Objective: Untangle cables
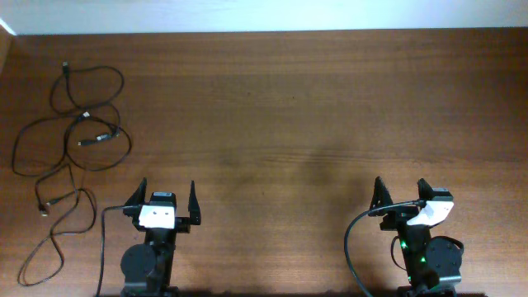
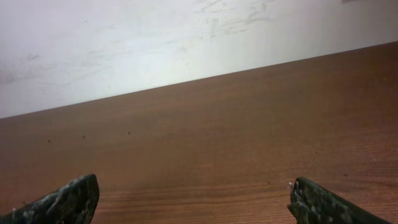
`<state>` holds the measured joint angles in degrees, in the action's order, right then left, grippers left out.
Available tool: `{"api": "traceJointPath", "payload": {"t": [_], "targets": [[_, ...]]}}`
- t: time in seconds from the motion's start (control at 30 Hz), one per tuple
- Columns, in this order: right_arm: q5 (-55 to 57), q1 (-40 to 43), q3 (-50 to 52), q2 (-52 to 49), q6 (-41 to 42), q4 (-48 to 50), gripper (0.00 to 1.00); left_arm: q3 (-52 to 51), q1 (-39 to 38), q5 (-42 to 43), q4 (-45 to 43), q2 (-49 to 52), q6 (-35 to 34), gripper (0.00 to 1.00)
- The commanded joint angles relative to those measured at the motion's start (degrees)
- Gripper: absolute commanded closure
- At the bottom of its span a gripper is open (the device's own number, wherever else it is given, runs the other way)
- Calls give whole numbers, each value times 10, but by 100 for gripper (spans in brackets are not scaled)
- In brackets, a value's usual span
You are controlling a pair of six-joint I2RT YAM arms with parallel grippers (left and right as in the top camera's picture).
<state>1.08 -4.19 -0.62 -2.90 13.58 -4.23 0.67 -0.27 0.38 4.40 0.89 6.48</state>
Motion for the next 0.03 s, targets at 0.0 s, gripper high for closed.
{"api": "traceJointPath", "payload": {"t": [0.0], "targets": [[5,-3,3,3,4,-3,2,-1,-3,-6,4,-5,9,1]]}}
